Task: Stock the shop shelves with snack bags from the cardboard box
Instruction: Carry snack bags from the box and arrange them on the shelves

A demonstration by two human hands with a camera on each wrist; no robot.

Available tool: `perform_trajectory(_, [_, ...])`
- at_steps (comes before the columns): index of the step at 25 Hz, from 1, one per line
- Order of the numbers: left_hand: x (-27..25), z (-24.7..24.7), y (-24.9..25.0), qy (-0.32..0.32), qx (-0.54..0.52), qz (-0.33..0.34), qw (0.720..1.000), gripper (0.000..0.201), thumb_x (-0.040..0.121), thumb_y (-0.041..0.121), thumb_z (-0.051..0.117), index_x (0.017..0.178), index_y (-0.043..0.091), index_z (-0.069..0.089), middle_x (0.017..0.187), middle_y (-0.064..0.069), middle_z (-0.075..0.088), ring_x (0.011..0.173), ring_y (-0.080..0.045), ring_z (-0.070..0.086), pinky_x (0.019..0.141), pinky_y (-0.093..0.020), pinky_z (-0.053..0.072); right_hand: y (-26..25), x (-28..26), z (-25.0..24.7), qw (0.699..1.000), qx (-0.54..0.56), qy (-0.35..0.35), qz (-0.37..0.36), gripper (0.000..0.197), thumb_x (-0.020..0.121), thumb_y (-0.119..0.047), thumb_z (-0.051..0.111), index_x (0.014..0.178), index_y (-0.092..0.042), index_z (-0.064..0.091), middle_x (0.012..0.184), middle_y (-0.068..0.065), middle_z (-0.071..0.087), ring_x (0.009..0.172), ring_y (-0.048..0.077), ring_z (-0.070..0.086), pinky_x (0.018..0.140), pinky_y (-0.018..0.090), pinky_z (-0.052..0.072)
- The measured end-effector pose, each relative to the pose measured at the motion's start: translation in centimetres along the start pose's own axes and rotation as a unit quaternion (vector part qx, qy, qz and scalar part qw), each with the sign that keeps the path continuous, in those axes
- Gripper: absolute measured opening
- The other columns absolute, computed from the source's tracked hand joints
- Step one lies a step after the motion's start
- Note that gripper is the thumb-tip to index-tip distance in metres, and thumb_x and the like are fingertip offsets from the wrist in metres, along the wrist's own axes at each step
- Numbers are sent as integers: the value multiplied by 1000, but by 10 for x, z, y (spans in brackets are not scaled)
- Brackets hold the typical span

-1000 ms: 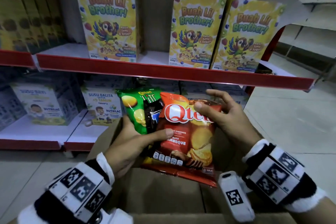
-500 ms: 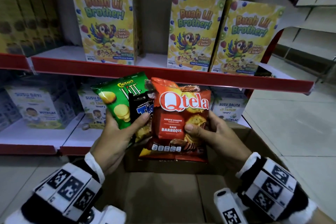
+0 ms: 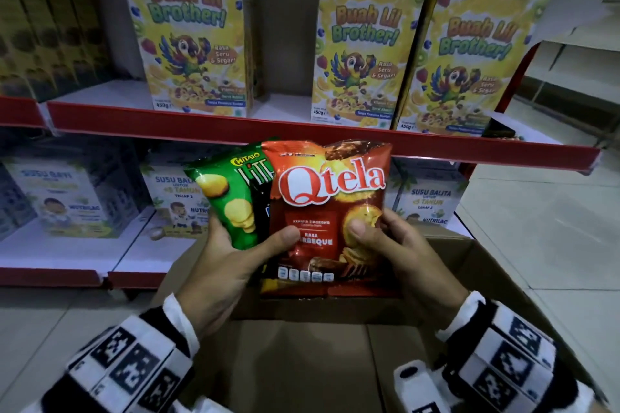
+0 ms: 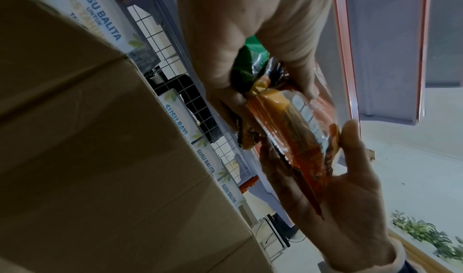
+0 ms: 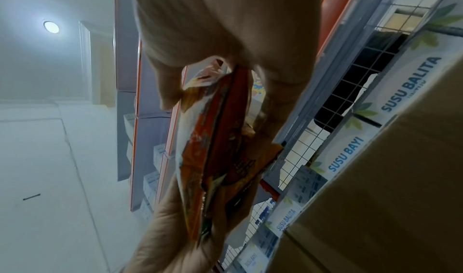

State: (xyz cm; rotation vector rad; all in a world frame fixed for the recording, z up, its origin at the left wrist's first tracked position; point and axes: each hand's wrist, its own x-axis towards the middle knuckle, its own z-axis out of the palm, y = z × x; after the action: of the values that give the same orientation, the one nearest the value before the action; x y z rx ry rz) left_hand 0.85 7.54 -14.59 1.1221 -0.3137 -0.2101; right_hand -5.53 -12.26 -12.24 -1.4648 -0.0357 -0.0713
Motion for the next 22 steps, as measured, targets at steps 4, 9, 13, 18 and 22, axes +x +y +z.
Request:
perform_trajectory(4, [11,-2,0,31,-22,19,999,130,23,50,93,136,15,39,113,-4,70,98,-19,70,70,-30,59,8,16,-3,999,34,10,-8,49,71,-32,74,117,-24,60,113,3,71,100,24,69,75,29,57])
perform_trajectory(9, [24,-10,1,64,41,70,995,92,58,31,84,137,14,39,124,-4,65,113,-22,63,90,-39,55,14,23,-6,998,28,28,-43,56,72,-43,77,122,-32,56,119,-2,68,105,20,67,80,32,56])
perform_trajectory(13, [49,-22,35,162,113,66,978,84,65,31,82,136,13,40,126,-1,63,117,-19,61,99,-44,49,-9,61,22,999,19,36,-3,52,72,-37,74,121,-33,57,116,-7,69,105,13,67,79,24,56])
perform_trajectory(18, [38,-3,103,233,140,37,962,76,67,28,71,136,15,42,128,1,62,118,-13,59,100,-46,48,-83,66,52,998,4,32,48,48,71,-30,72,117,-30,58,110,-11,71,99,8,68,74,18,55])
perform_trajectory(22, [30,33,188,240,138,16,961,69,69,26,71,132,12,48,124,-1,65,114,-10,61,97,-40,50,-181,59,67,997,-29,29,63,53,66,-39,75,116,-36,59,114,-12,69,104,8,66,84,26,56])
